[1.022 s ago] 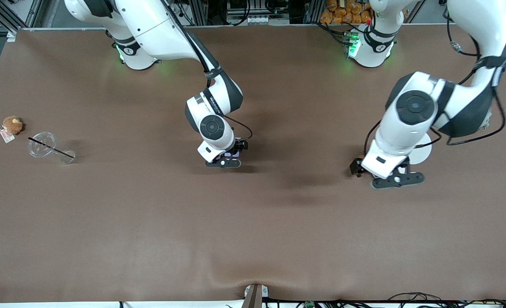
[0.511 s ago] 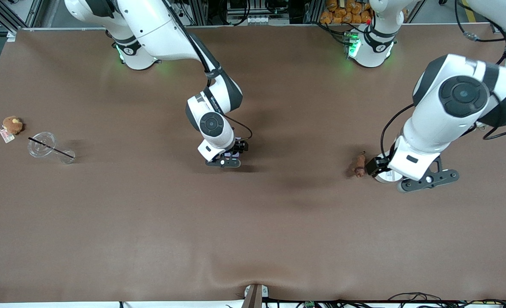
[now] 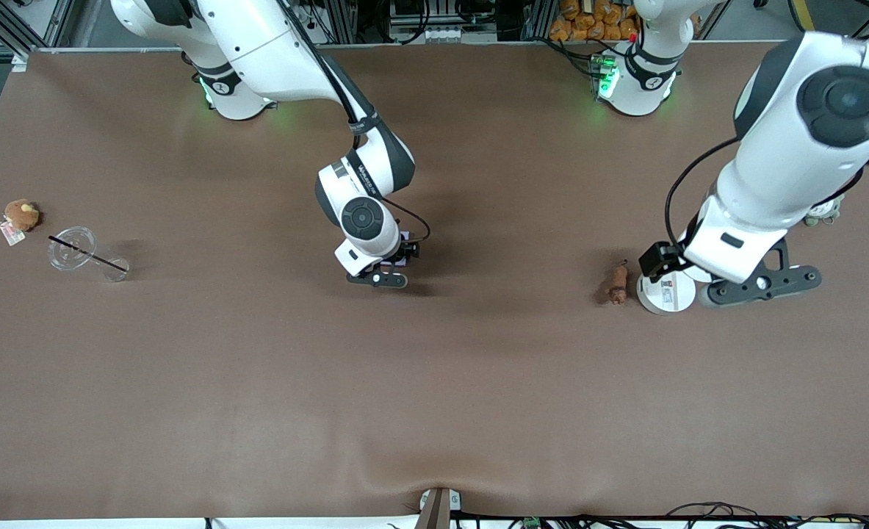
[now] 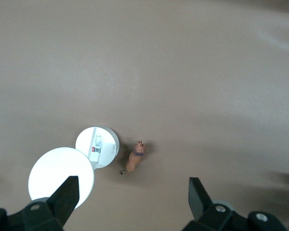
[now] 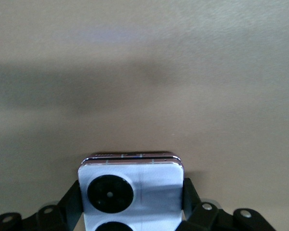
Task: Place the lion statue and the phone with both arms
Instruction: 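Retract the left gripper while the right gripper carries the phone away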
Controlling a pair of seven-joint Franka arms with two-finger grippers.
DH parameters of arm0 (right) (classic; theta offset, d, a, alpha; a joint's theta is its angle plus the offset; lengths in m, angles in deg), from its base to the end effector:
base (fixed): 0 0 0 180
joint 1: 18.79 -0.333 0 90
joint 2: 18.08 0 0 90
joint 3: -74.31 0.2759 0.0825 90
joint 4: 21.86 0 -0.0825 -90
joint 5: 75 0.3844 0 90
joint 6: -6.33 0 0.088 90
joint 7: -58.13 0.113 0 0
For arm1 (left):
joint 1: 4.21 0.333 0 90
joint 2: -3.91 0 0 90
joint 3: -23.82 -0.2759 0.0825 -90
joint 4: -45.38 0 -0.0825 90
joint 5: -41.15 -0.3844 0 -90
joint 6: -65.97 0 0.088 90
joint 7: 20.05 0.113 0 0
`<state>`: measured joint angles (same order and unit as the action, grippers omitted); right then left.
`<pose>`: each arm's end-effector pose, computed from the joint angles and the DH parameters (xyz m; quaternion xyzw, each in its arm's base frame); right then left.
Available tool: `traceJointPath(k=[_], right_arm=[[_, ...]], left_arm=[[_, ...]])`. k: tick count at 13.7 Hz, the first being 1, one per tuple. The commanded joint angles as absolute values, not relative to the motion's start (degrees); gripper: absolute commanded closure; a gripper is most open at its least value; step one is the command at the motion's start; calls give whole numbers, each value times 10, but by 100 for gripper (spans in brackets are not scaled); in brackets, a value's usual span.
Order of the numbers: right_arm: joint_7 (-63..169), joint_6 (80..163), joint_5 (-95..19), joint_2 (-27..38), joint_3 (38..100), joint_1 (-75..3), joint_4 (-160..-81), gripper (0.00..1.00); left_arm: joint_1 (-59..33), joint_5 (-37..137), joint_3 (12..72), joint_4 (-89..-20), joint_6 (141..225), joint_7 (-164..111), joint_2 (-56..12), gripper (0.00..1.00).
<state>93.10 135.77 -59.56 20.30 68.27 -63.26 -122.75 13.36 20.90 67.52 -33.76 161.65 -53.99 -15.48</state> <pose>0.4783 0.3916 0.1365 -0.9932 0.0553 0.1027 0.0020 0.6067 -0.1863 0.5228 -0.9954 -0.0709 -0.0478 0.0425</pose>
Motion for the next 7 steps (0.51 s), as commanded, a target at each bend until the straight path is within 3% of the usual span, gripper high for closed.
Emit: traceJointPath(k=[1, 7], right_arm=[[941, 1309, -603, 161, 668, -630, -1229, 100], [916, 1219, -638, 115, 619, -627, -1234, 100]], left_arm=[[64, 292, 544, -346, 1603, -461, -79, 0], [-47, 393, 300, -368, 1531, -274, 7, 0]])
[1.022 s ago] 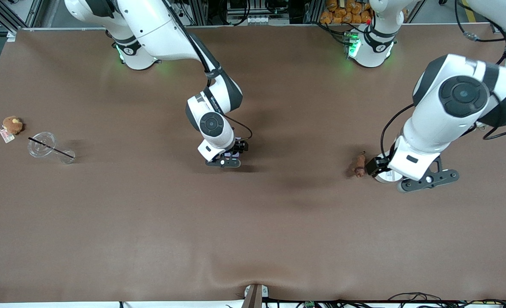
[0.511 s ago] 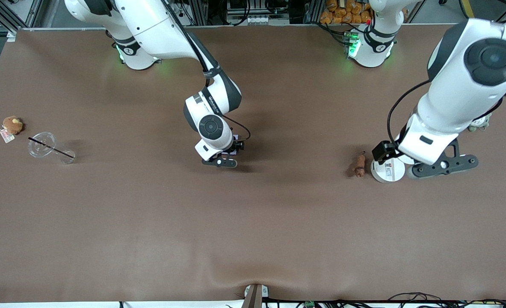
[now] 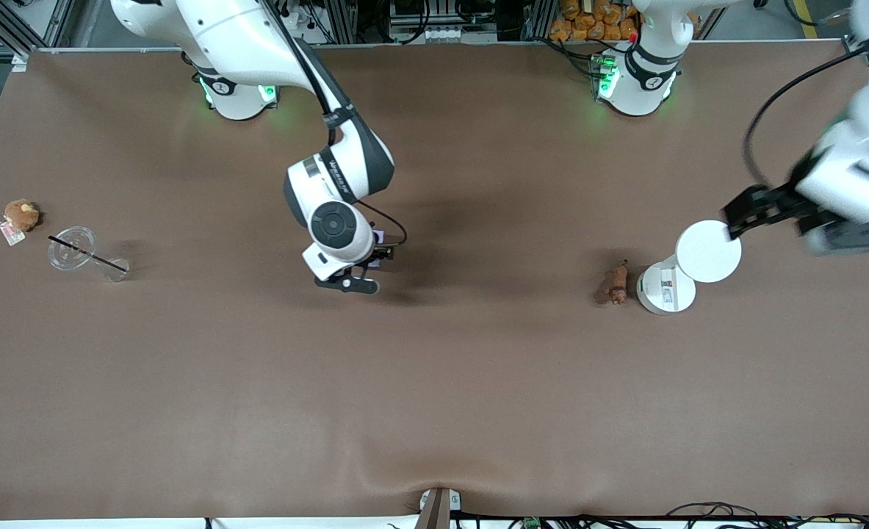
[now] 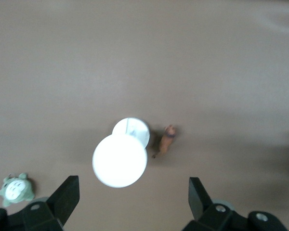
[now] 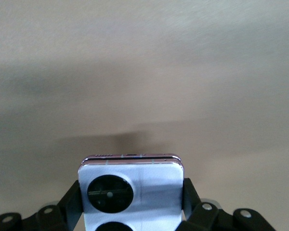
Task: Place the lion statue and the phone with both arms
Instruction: 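Retract the left gripper while the right gripper carries the phone away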
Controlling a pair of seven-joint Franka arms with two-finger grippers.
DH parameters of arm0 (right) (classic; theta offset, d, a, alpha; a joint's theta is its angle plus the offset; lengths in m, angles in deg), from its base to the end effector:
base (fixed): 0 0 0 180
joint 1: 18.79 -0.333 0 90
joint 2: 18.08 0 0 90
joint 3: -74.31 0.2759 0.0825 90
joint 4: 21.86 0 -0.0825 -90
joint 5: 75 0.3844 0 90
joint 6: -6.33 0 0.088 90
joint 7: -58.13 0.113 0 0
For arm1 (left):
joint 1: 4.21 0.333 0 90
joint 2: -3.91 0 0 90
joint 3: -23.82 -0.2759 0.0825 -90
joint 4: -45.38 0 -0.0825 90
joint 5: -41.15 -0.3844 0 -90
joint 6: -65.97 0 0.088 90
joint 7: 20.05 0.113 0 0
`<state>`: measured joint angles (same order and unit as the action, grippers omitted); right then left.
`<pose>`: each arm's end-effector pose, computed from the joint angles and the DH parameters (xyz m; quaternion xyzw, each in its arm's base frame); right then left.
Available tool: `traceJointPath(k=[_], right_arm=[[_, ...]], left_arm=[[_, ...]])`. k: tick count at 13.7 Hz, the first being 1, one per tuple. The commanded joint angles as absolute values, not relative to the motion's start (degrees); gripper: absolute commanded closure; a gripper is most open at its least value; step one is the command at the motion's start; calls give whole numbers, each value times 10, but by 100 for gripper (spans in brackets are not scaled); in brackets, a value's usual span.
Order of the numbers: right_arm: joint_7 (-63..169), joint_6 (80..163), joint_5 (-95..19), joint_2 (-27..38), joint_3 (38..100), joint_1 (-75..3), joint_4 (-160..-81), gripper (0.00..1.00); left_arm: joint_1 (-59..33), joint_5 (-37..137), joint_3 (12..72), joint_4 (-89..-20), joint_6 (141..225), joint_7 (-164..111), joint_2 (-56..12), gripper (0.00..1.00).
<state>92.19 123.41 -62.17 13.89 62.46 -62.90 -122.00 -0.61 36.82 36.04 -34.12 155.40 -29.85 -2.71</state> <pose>0.5099 0.3431 0.2012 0.9894 -0.0701 -0.1223 0.0362 0.5811 -0.0720 0.5997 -0.9991 -0.0129 -0.0338 0.0204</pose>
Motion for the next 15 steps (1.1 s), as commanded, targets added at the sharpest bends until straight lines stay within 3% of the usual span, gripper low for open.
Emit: traceJointPath(k=[1, 6, 10, 15], right_arm=[[907, 1204, -638, 108, 609, -626, -1235, 100], [851, 1140, -638, 65, 580, -593, -1243, 100], [771, 1143, -638, 25, 581, -546, -1286, 100], [753, 1146, -638, 11, 579, -530, -1304, 100]], left_arm=[[-46, 394, 295, -384, 1524, -273, 22, 0], [-36, 390, 286, -472, 1527, -280, 94, 0], [-39, 389, 286, -535, 1565, -283, 142, 0], [-35, 390, 287, -528, 1568, -273, 136, 0]])
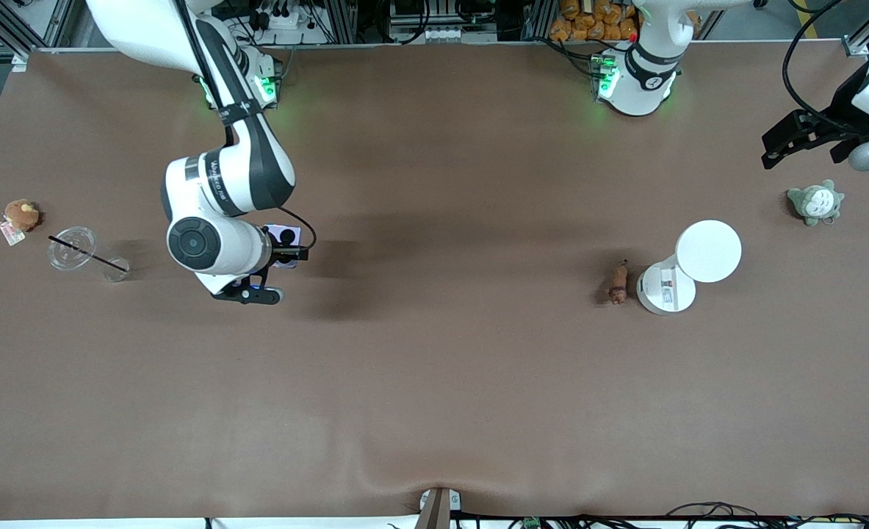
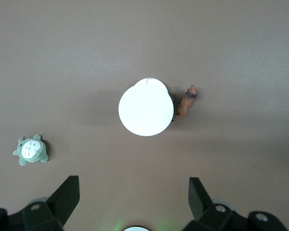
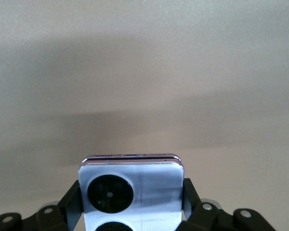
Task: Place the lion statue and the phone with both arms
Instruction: 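Carry the phone with the right gripper beside the clear plastic cup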
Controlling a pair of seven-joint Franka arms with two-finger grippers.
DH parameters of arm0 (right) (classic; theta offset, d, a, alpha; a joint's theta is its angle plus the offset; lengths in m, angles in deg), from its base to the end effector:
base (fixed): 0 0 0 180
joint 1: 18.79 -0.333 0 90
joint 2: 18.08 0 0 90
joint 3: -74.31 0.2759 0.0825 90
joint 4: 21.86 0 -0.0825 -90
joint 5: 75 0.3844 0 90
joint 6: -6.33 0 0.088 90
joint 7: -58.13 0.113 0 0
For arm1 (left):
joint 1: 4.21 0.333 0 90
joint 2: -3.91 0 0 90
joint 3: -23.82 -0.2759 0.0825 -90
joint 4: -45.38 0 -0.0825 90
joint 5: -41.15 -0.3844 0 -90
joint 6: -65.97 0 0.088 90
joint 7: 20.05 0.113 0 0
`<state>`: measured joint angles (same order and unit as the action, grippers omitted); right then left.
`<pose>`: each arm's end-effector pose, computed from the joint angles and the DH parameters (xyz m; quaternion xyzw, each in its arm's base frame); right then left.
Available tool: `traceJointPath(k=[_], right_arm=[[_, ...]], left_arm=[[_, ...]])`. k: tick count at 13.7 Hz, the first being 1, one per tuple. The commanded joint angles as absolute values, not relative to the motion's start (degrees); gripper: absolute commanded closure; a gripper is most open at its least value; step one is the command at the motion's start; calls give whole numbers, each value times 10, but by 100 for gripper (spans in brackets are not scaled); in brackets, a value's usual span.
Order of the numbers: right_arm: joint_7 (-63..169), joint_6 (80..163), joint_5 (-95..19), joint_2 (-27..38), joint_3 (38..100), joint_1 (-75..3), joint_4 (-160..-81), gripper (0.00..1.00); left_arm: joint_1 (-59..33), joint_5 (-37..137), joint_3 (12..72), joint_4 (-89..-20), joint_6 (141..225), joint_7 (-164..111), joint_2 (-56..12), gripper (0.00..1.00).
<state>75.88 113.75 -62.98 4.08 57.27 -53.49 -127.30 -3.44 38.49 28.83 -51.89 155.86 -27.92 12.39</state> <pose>0.5471 0.1964 0.2607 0.9846 -0.0473 -0.1677 0.0146 0.5125 -0.0357 0.5972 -0.9990 -0.0323 -0.0124 0.0285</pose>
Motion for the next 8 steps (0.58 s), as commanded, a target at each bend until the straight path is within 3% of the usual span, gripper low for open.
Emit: traceJointPath(k=[1, 8], right_arm=[[752, 1148, -638, 10, 578, -530, -1305, 100], [712, 1154, -651, 4, 579, -496, -1312, 100]], left_arm=[[-34, 394, 286, -527, 1567, -273, 137, 0], [-38, 397, 289, -498, 1535, -273, 137, 0]])
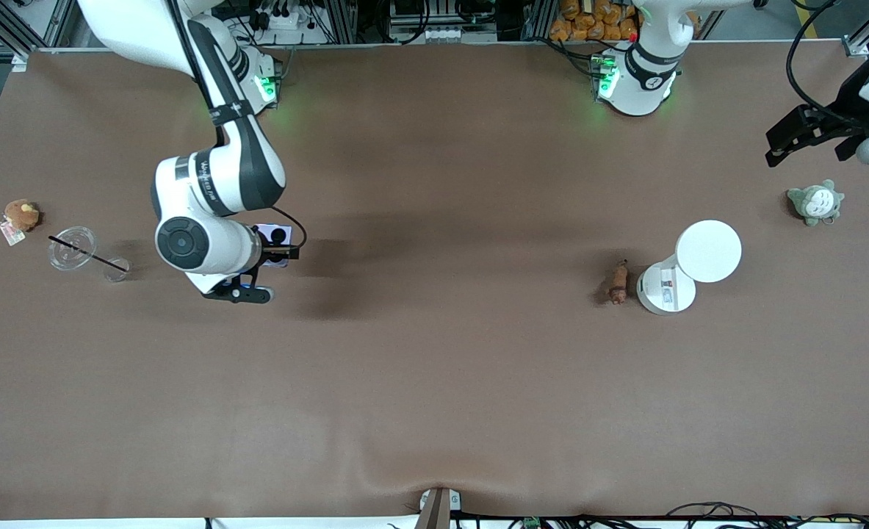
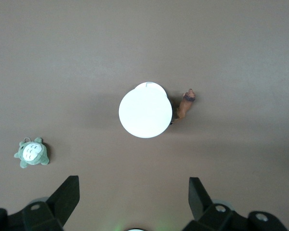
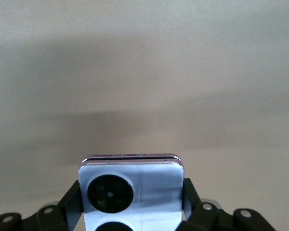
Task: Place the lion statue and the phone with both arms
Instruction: 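Carry the phone with the right gripper beside the clear plastic cup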
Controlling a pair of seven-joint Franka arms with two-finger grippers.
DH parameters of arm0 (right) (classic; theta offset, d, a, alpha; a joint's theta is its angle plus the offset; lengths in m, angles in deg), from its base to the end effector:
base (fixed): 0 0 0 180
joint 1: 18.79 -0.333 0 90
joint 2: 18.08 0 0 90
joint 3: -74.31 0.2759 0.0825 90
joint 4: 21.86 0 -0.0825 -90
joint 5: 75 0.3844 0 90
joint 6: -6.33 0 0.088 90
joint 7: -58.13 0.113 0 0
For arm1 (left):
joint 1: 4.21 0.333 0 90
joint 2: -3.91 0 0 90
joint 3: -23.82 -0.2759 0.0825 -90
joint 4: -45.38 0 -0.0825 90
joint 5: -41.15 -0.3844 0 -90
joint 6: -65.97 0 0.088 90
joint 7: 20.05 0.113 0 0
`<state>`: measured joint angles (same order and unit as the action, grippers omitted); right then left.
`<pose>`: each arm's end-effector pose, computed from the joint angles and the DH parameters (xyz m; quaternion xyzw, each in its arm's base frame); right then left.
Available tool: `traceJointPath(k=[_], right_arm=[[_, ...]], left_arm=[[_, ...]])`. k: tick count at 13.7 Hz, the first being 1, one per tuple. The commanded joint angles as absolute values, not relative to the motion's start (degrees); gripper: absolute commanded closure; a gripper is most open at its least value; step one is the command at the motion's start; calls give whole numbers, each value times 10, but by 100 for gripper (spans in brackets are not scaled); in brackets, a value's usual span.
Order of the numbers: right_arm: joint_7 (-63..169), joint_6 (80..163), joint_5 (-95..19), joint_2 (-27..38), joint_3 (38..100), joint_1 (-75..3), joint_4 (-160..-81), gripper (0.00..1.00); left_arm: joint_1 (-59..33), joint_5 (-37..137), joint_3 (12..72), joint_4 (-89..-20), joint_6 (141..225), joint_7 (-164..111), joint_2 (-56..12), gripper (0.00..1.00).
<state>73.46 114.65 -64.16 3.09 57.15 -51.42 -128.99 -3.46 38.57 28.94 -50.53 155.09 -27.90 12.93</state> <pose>0.5496 0.1710 0.2593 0.9853 -0.0423 -0.1650 0.0149 0.5087 -0.0371 0.6120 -0.9989 -0.0315 -0.0222 0.0273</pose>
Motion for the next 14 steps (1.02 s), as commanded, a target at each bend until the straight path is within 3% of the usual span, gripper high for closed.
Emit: traceJointPath(k=[1, 14], right_arm=[[711, 1154, -651, 3, 579, -495, -1312, 100], [578, 1172, -652, -6, 579, -402, -1348, 100]], left_arm=[[-39, 397, 290, -499, 1528, -272, 137, 0], [-42, 420, 291, -497, 1538, -280, 124, 0]])
